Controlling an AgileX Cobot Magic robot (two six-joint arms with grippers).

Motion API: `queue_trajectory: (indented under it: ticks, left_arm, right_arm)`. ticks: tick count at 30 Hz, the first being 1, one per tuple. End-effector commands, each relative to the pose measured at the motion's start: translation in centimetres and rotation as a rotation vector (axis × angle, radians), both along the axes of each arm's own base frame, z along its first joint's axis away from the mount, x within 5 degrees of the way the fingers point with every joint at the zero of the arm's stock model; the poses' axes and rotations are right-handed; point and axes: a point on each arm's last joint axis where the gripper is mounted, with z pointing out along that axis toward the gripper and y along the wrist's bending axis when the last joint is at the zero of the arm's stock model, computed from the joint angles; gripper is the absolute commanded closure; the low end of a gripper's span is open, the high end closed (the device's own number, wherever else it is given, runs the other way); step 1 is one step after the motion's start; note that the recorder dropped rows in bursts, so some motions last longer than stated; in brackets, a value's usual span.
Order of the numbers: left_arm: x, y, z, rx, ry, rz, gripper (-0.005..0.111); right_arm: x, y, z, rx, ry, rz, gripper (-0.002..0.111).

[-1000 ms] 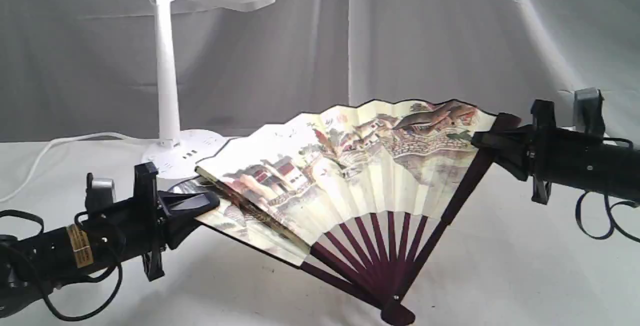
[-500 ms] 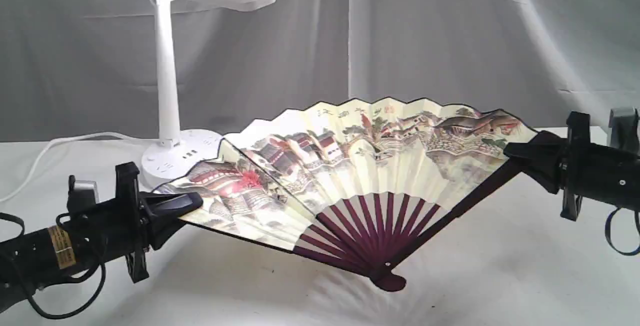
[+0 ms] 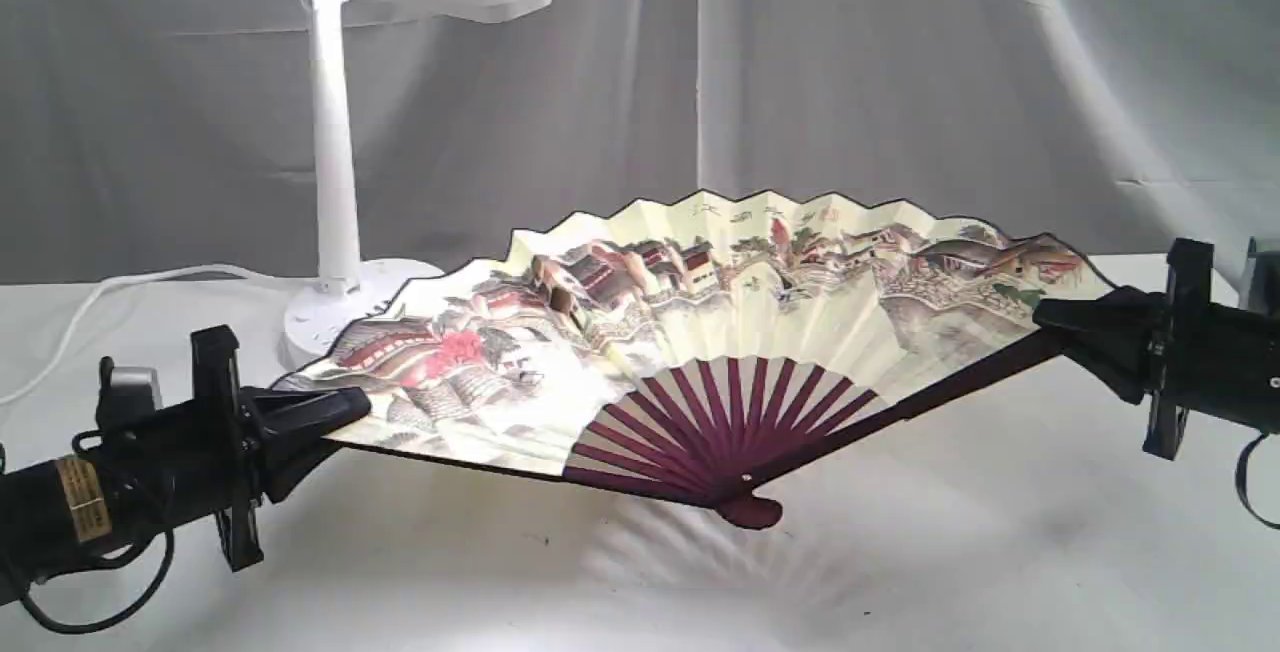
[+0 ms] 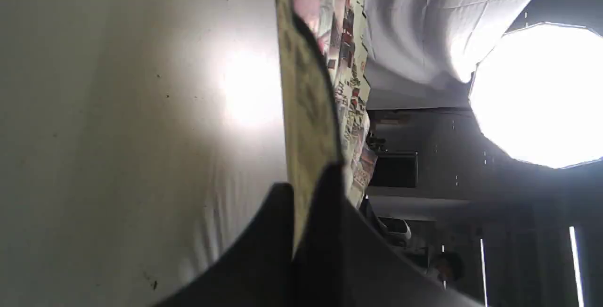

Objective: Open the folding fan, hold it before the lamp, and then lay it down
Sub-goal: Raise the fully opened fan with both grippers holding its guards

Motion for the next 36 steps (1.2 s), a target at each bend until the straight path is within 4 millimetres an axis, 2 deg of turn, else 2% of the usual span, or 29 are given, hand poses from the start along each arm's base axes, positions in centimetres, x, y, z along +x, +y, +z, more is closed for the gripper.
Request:
queue_trajectory:
  ticks: [1, 10, 23, 32, 36]
  left_arm:
    - [0.1, 1.8, 0.2, 0.002, 0.008, 0.064, 0.107]
    - [-0.2, 2.6, 0.1, 0.014, 0.013, 0.054, 0.107]
    - [-0.2, 2.7, 0.2, -0.017, 0.047, 0.066, 0.107]
    - [-0.7, 2.4, 3.6, 0.002, -0.009, 0.022, 0.107]
    - [-1.1, 2.3, 4.7, -0.011, -0.010, 0.031, 0.107]
  right_arm:
    - [0.0, -1.8, -0.5, -0.100, -0.003, -0.074, 0.108]
    - [-0.3, -2.8, -0.5, -0.104, 0.001, -0.101, 0.108]
    - [-0.3, -2.4, -0.2, -0.068, -0.010, -0.073, 0.108]
    - [-0.2, -2.4, -0.1, -0.047, 0.009, -0.079, 0.108]
    - [-0.1, -2.4, 0.7, -0.051, -0.005, -0.080, 0.108]
